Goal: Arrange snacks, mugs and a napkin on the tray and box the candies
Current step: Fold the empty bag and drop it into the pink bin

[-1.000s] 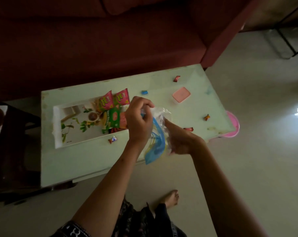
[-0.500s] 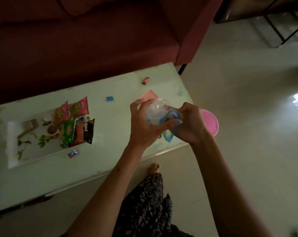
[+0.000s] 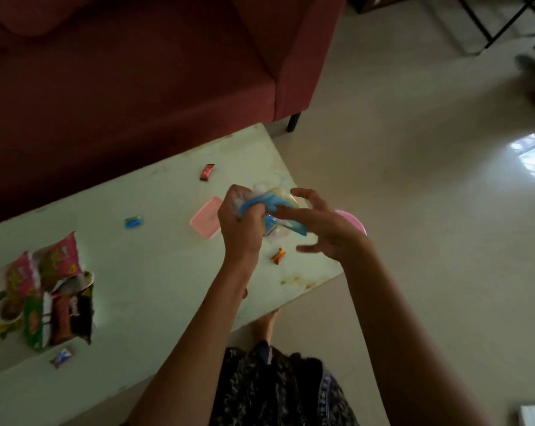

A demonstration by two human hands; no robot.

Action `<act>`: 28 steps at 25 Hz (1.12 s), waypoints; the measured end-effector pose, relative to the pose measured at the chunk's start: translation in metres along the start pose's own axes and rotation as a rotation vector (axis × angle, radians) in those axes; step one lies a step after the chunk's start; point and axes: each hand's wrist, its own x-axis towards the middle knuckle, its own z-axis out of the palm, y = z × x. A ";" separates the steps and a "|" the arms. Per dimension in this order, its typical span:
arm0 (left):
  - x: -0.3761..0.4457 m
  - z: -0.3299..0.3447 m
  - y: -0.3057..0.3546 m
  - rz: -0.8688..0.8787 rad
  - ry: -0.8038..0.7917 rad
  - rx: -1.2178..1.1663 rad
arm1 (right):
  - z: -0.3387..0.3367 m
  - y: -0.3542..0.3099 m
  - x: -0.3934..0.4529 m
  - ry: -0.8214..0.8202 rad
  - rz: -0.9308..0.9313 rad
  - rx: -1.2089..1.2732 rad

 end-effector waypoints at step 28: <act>0.096 0.208 -0.251 -0.094 -0.484 0.392 | -0.242 0.258 0.333 0.231 0.034 -0.891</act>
